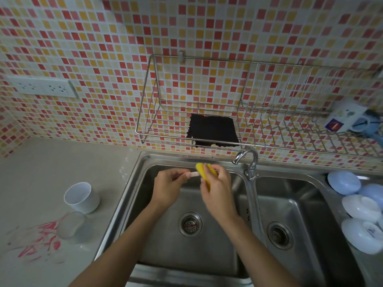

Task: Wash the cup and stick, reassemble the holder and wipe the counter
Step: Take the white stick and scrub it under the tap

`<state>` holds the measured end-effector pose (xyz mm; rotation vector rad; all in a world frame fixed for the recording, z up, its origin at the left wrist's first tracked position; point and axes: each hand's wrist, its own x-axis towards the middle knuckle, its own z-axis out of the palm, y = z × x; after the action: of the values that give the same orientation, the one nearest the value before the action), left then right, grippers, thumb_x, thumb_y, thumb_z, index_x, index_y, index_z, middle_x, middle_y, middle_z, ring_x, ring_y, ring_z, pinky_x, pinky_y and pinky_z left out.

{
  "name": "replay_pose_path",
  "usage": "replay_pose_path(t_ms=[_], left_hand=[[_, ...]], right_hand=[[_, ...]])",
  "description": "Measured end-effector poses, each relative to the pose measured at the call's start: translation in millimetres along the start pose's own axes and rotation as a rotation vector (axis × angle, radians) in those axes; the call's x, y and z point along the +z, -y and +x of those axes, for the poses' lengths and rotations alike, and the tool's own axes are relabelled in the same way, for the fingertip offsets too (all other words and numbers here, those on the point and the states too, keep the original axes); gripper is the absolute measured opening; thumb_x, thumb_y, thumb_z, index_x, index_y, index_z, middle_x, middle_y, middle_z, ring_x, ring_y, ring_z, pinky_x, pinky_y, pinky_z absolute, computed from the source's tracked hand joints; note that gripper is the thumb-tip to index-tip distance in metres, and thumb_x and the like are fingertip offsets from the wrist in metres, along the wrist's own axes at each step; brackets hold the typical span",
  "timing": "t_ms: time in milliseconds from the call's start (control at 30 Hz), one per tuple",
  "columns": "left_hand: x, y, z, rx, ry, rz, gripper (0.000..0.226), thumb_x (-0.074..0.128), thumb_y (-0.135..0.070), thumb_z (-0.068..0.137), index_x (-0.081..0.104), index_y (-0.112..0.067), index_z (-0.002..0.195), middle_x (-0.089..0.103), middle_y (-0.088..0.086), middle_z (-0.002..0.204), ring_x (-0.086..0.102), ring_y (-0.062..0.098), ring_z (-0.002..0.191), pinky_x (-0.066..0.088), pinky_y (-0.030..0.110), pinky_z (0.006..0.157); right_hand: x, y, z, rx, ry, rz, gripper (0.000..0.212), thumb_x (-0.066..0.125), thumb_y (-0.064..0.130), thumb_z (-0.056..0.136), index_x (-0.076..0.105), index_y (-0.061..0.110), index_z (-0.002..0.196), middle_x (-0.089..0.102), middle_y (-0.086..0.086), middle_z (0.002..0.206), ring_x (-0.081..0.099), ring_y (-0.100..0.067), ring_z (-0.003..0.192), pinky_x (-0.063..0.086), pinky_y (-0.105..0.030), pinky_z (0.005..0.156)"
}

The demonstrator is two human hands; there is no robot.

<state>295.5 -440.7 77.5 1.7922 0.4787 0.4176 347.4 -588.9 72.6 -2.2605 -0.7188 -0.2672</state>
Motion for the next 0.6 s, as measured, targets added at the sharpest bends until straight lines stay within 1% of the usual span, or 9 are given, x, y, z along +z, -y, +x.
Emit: replay_pose_path(t_ms=[67,167,200,300,367,433,533,567,600], left_hand=[[2.5,-0.8,-2.1,-0.031,-0.012,-0.077,0.008,0.071,-0.014,0.087,0.077,-0.018,0.088,0.075,-0.001,0.077,0.069,0.011,0.075,0.055,0.031,0.076],[4.7,-3.3,-5.0,-0.045,0.054,-0.212,0.011,0.066,-0.01,0.09,0.077,-0.009,0.093,0.077,0.009,0.087,0.073,0.025,0.086,0.057,0.036,0.081],[5.7,-3.5,-5.3,-0.055,0.048,-0.227,0.011,0.066,-0.01,0.09,0.077,-0.009,0.092,0.077,0.01,0.087,0.073,0.028,0.088,0.057,0.038,0.083],[9.7,-5.3,-5.4,-0.087,-0.032,-0.225,0.008,0.069,-0.011,0.088,0.076,-0.013,0.085,0.076,0.007,0.081,0.071,0.021,0.084,0.057,0.031,0.081],[11.5,-9.0,-4.6,-0.1,-0.032,-0.257,0.008,0.068,-0.011,0.088,0.076,-0.009,0.088,0.076,0.009,0.083,0.071,0.02,0.083,0.057,0.029,0.079],[12.8,-11.6,-3.0,-0.121,-0.025,-0.297,0.008,0.068,-0.011,0.089,0.075,-0.009,0.087,0.076,0.006,0.081,0.071,0.016,0.08,0.057,0.024,0.075],[15.9,-13.6,-3.8,-0.152,-0.067,-0.297,0.008,0.068,-0.012,0.089,0.073,-0.011,0.083,0.074,0.003,0.076,0.07,0.011,0.076,0.055,0.016,0.07],[16.1,-13.1,-3.9,-0.153,-0.072,-0.29,0.009,0.068,-0.012,0.089,0.074,-0.008,0.084,0.074,0.005,0.077,0.071,0.013,0.077,0.056,0.017,0.071],[15.5,-12.5,-3.7,-0.141,-0.064,-0.283,0.011,0.068,-0.013,0.089,0.074,-0.004,0.087,0.075,0.009,0.08,0.071,0.015,0.079,0.057,0.019,0.073]], right_hand=[[1.2,0.8,-2.1,0.046,-0.039,0.018,0.05,0.064,0.011,0.088,0.053,0.016,0.137,0.052,-0.01,0.12,0.046,-0.022,0.111,0.051,-0.028,0.088],[5.2,10.9,-12.2,-0.129,-0.008,-0.051,0.049,0.064,0.012,0.087,0.055,0.017,0.136,0.051,-0.007,0.118,0.047,-0.021,0.107,0.052,-0.025,0.079],[4.7,8.5,-10.2,-0.123,-0.013,-0.06,0.049,0.064,0.012,0.087,0.055,0.017,0.135,0.051,-0.006,0.117,0.047,-0.021,0.107,0.053,-0.027,0.079],[1.5,2.2,-0.5,0.043,-0.081,-0.032,0.047,0.066,0.008,0.085,0.059,0.018,0.131,0.052,-0.008,0.116,0.047,-0.023,0.107,0.054,-0.032,0.083],[2.9,11.9,-5.0,-0.038,-0.064,-0.037,0.048,0.066,0.008,0.084,0.059,0.017,0.131,0.052,-0.007,0.116,0.047,-0.022,0.105,0.052,-0.027,0.08],[4.9,14.0,-9.1,-0.123,-0.056,-0.05,0.049,0.066,0.009,0.085,0.058,0.016,0.132,0.052,-0.007,0.117,0.047,-0.022,0.104,0.05,-0.025,0.077],[1.6,4.2,-2.6,0.037,-0.109,-0.017,0.05,0.067,0.009,0.085,0.058,0.017,0.133,0.052,-0.008,0.118,0.046,-0.022,0.108,0.053,-0.029,0.082],[1.3,5.3,-3.7,0.044,-0.111,-0.013,0.05,0.067,0.009,0.084,0.058,0.018,0.133,0.052,-0.008,0.117,0.046,-0.022,0.107,0.053,-0.028,0.082],[1.7,9.1,-7.1,-0.002,-0.096,-0.023,0.05,0.067,0.009,0.084,0.058,0.018,0.132,0.052,-0.007,0.117,0.047,-0.021,0.107,0.052,-0.026,0.079]])
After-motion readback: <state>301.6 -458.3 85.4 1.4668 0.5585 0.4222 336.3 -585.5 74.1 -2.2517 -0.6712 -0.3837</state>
